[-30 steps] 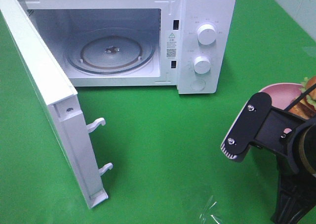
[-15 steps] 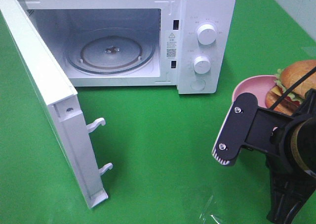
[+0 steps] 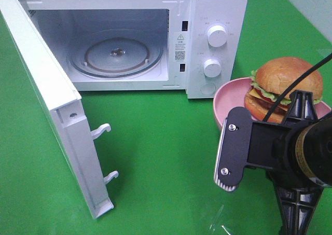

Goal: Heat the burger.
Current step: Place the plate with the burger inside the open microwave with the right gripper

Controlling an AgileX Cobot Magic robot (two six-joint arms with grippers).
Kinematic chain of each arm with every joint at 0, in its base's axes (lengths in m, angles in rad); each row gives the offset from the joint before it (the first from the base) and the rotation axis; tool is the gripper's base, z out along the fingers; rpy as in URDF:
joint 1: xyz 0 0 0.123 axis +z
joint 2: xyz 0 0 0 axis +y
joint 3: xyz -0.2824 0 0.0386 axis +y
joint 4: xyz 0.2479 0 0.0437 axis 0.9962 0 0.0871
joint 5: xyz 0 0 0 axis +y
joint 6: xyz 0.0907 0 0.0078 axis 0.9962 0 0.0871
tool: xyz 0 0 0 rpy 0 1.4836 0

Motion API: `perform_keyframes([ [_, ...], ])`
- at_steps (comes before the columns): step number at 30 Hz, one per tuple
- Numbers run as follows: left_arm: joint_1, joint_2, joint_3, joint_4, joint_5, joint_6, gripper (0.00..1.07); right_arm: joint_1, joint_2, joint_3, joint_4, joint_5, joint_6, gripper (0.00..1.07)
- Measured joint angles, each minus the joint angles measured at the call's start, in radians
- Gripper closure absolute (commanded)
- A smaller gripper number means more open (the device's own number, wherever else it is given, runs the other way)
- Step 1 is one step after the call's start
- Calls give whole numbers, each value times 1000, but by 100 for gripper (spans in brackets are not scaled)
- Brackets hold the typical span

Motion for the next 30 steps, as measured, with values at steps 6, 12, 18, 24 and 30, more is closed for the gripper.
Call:
perform_keyframes([
  [6,0,0,0,0,0,0,7,0,0,0,-12,-37,-70,105],
  [12,0,0,0,0,0,0,7,0,0,1,-34,-72,-158,105],
  [18,0,0,0,0,0,0,7,0,0,1,-38,-105,-274,105],
  [24,0,0,0,0,0,0,7,0,0,1,-42,-133,-339,104],
  [30,0,0,0,0,0,0,7,0,1,7,-45,-190,-382,105],
])
